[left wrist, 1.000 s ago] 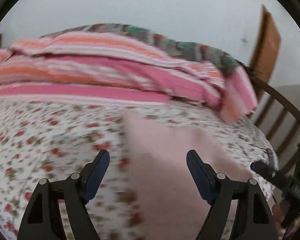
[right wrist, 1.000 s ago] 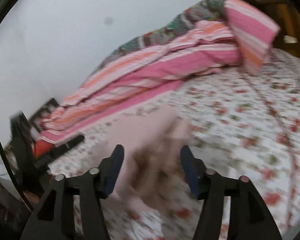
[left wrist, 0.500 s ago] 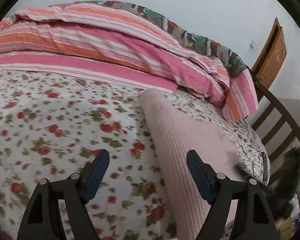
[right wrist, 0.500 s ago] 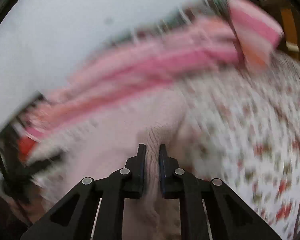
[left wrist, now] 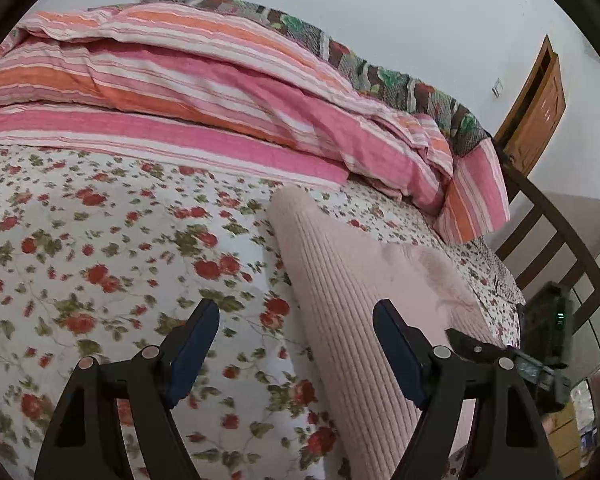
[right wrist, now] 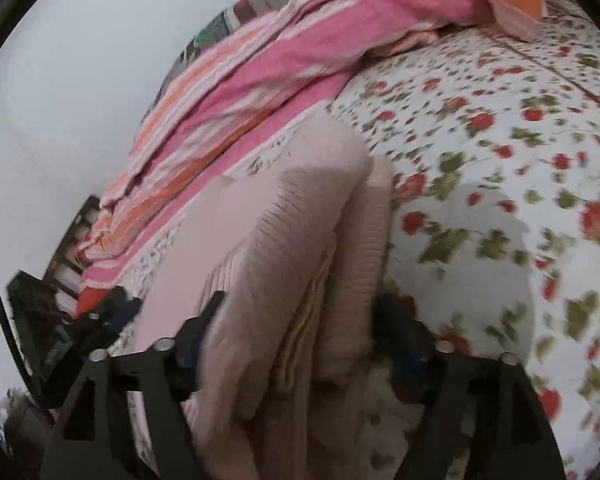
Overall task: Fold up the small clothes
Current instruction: 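Grasp the folded sweater with the right tool and lift it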
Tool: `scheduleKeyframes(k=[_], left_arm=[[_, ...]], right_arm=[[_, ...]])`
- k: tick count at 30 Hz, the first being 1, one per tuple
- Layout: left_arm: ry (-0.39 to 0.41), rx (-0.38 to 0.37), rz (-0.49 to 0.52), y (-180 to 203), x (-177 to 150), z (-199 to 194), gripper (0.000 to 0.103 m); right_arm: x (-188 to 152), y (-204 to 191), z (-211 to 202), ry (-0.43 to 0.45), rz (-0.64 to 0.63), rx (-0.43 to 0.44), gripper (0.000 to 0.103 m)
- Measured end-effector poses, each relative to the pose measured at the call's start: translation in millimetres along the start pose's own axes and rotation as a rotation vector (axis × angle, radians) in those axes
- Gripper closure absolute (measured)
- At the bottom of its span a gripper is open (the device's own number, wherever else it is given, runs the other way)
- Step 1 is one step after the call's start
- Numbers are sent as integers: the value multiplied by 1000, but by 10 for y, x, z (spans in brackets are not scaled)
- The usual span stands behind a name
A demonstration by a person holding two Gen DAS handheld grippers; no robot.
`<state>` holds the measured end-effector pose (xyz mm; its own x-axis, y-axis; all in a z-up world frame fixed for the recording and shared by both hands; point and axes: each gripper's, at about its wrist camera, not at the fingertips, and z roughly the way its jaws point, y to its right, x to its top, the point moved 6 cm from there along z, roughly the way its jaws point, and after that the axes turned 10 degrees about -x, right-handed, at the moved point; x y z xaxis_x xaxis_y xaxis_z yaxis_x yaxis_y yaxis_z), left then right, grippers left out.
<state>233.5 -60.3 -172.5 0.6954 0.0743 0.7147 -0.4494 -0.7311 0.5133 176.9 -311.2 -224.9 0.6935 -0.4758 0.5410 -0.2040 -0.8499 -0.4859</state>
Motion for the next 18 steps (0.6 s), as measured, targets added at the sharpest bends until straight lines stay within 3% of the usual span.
scheduleKeyframes(k=[3,4,7,10,13,18], left_arm=[[18,-3,-14,-55,15,-104,25],[22,-5,-20,-73,13,-129,25],[30,-8,-40,-113,9,-170,25],[33,-10,-53,-131,2,-214,25],[47,20,-30,-166,8,-329,25],[69,65,-31,-336,37,-529,25]], right_arm=[[36,-24,111,-14,-6,9,27],[45,-44,117,-25,-10,20,46],[74,-100,109,-54,-8,81,63],[157,-228,-97,5,-33,94,67],[334,-401,-455,120,-11,102,67],[590,-663,-855,230,-83,-82,68]])
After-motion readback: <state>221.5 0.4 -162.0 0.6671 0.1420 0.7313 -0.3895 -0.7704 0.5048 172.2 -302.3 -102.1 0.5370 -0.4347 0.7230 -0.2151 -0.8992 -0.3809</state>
